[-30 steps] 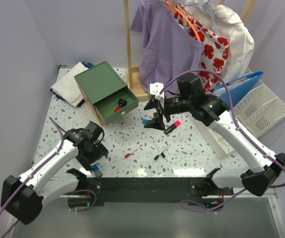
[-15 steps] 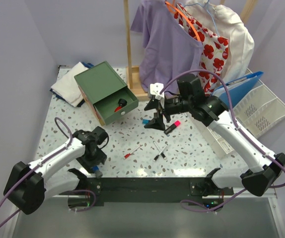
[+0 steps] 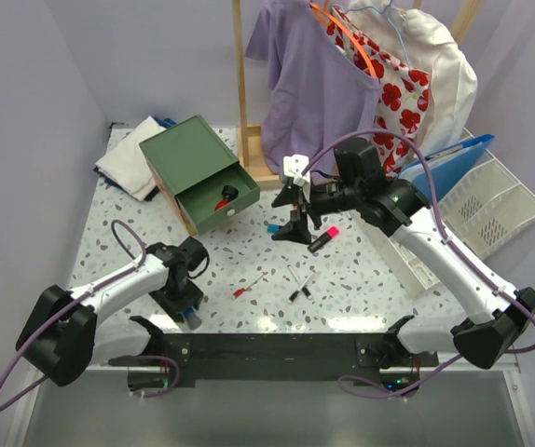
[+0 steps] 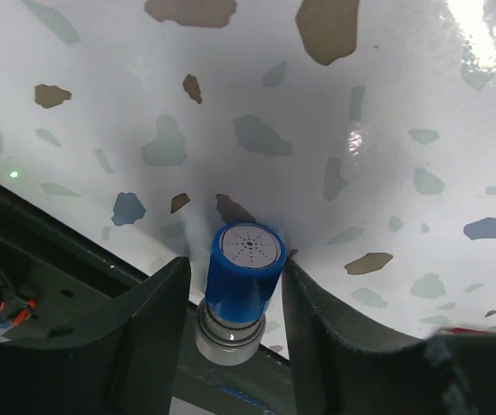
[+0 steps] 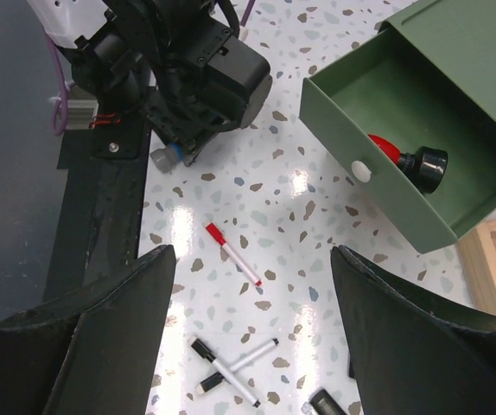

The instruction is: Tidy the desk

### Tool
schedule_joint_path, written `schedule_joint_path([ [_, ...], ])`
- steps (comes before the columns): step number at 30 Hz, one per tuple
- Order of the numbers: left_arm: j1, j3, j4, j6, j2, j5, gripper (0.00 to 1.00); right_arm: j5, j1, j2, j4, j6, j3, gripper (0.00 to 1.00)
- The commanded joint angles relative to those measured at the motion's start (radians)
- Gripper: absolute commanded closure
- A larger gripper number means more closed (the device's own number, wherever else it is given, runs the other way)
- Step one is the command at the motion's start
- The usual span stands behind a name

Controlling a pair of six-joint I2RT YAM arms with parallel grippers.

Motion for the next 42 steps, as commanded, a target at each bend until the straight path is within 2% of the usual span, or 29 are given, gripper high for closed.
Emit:
schedule_joint_path([
  [1, -0.004, -0.058, 0.083, -0.008, 0.011, 0.031, 0.51, -0.042, -0.011, -0.023, 0.016, 0.010, 0.013, 0.23],
  [5, -0.004, -0.093, 0.125, -0.016, 0.004, 0.051, 0.71, -0.045, -0.017, -0.023, 0.012, 0.010, 0.016, 0.23],
  [7, -0.005, -0.078, 0.116, -0.004, -0.025, 0.044, 0.76, -0.046, -0.019, -0.019, 0.010, 0.010, 0.019, 0.23],
  [14, -0.005, 0.036, 0.070, 0.081, -0.275, 0.037, 0.96, -0.043, -0.034, -0.005, -0.025, -0.024, 0.031, 0.23],
  [18, -0.005, 0.100, 0.010, 0.114, -0.401, 0.002, 1.00, -0.037, -0.045, 0.004, -0.042, -0.045, 0.035, 0.23],
  [22, -0.007, 0.252, -0.059, 0.177, -0.466, -0.133, 1.00, -0.039, -0.061, 0.021, -0.059, -0.073, 0.038, 0.23],
  [25, -0.005, 0.356, 0.003, 0.375, -0.490, -0.242, 1.00, -0.046, -0.075, 0.037, -0.077, -0.096, 0.044, 0.23],
  [26, -0.005, 0.373, 0.039, 0.506, -0.498, -0.264, 1.00, -0.051, -0.080, 0.044, -0.091, -0.102, 0.044, 0.23],
  [30, -0.005, 0.437, 0.340, 0.847, -0.528, -0.200, 1.00, -0.085, -0.111, 0.066, -0.111, -0.122, 0.048, 0.23],
  [33, -0.005, 0.525, 0.411, 1.028, -0.449, -0.177, 1.00, -0.097, -0.131, 0.069, -0.111, -0.126, 0.045, 0.23],
  [37, -0.004, 0.638, 0.447, 1.246, -0.255, -0.140, 1.00, -0.124, -0.135, 0.070, -0.106, -0.126, 0.041, 0.23],
  [42, -0.005, 0.758, 0.485, 1.528, -0.092, -0.089, 1.00, -0.143, -0.135, 0.050, -0.080, -0.132, 0.013, 0.23],
])
